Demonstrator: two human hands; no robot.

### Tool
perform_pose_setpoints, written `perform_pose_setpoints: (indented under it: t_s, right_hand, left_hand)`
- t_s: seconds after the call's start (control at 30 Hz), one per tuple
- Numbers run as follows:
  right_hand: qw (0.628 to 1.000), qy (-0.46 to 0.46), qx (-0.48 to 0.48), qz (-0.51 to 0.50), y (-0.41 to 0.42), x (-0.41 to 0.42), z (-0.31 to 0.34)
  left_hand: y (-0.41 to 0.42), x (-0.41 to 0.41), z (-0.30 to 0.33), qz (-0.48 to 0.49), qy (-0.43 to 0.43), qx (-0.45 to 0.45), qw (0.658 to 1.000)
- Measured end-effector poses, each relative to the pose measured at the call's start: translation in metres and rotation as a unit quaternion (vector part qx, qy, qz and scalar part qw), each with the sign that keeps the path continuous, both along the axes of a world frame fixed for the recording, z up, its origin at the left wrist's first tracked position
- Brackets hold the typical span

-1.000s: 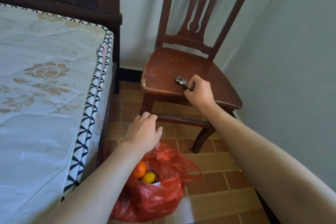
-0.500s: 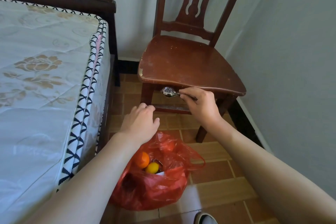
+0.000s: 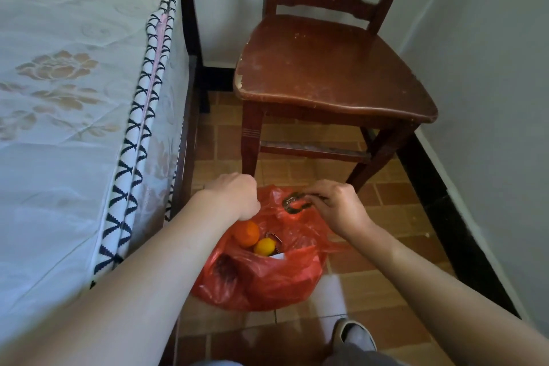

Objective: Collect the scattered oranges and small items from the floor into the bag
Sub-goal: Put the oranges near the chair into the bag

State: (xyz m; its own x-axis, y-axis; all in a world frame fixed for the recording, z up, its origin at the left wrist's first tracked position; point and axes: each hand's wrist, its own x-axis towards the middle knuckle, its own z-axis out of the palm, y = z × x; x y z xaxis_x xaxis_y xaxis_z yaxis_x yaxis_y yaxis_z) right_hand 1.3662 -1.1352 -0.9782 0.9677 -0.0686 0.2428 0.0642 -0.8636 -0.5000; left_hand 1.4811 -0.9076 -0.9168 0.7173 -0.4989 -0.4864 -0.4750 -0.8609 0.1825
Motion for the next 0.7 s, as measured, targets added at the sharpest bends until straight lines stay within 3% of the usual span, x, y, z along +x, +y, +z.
perform_pose_setpoints:
  t_s: [0.23, 0.7]
  right_hand:
    - [0.99, 0.134, -0.036, -0.005, 0.004, -0.001, -0.06]
    - [0.975, 0.219, -0.019, 0.036, 0.045, 0.043, -0.129]
  left_hand:
    - [-0.008, -0.004, -0.012, -0.02, 0.008, 0.046, 0.999]
    - [-0.011, -0.01, -0.019, -0.039, 0.026, 0.077, 0.996]
